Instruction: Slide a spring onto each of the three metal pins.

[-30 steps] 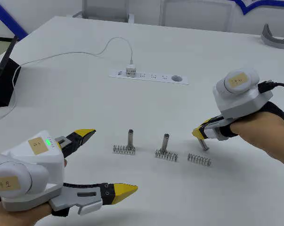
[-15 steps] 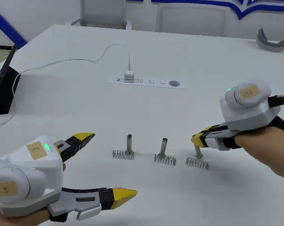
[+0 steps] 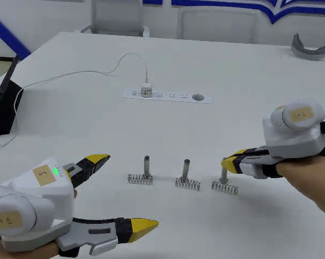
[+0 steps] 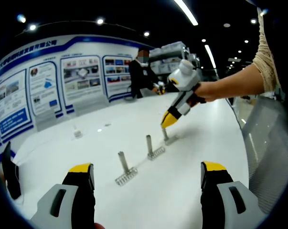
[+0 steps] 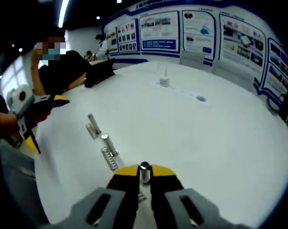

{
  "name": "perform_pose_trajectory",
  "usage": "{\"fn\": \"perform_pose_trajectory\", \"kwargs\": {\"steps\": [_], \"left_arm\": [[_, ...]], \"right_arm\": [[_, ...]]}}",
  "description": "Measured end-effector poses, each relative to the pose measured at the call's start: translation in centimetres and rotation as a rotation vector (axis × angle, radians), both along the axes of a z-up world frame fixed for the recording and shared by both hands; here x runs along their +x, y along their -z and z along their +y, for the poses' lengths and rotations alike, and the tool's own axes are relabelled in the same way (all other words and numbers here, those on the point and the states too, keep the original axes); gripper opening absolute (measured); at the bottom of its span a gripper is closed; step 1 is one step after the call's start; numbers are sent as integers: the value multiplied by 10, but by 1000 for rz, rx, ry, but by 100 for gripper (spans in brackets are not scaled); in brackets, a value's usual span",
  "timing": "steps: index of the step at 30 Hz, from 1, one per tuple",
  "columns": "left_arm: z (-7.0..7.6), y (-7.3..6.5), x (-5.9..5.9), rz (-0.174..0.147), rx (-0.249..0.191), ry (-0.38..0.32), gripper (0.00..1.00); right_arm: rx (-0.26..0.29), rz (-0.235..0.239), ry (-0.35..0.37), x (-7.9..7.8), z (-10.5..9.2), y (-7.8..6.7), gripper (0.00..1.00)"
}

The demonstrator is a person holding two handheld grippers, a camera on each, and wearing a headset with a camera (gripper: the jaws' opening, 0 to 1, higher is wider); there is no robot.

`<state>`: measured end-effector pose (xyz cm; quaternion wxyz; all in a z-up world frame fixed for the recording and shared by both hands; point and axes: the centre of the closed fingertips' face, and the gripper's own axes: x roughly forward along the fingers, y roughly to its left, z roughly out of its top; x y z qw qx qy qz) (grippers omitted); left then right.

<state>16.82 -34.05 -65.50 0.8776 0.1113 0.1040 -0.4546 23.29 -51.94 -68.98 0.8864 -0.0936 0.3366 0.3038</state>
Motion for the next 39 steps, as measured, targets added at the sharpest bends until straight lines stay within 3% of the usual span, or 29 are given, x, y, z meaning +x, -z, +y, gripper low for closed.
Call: {"fn": "perform_pose_trajectory", "kwargs": {"steps": [26,33,39], "left_arm": [[-2,-4,-3,-9,-4,1,94],[-3,-3,-4,-8,-5,1,93],[-4,-4,-3,-8,-4,1,93]], "right_arm": [[-12,-32,-45,-15,-6,-7,14],[-43,-2,-95,-27,-15,5,15],[-67,30,-160,-34,-11,15,16]]}}
